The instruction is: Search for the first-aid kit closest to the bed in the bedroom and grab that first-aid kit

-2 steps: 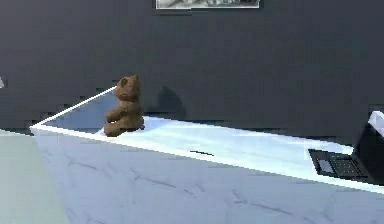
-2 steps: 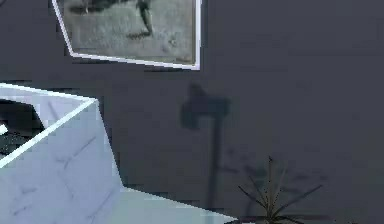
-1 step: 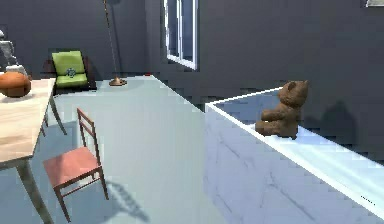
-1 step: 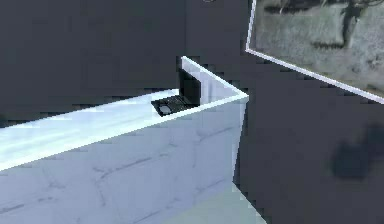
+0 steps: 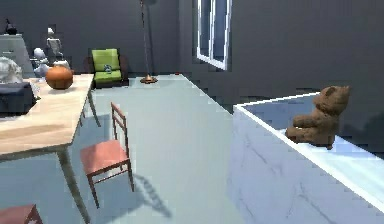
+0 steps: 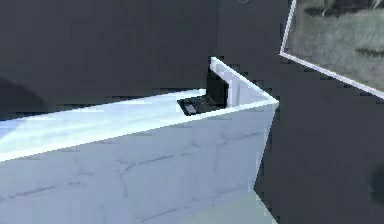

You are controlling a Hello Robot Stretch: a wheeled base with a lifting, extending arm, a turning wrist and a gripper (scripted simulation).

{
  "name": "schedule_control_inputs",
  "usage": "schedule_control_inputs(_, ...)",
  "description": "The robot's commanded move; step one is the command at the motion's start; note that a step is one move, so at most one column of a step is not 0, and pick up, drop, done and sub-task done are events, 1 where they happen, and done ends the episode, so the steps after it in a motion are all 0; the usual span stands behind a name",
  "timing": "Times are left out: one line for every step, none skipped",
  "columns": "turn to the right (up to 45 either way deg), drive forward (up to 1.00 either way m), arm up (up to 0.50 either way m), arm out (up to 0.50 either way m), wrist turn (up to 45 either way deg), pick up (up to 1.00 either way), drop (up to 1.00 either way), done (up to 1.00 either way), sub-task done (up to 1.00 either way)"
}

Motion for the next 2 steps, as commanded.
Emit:
schedule_control_inputs(0.0, 1.0, 0.0, 0.0, 0.0, 0.0, 0.0, 0.0, 0.0)
schedule_control_inputs(-3.0, 0.0, 0.0, 0.0, 0.0, 0.0, 0.0, 0.0, 0.0)
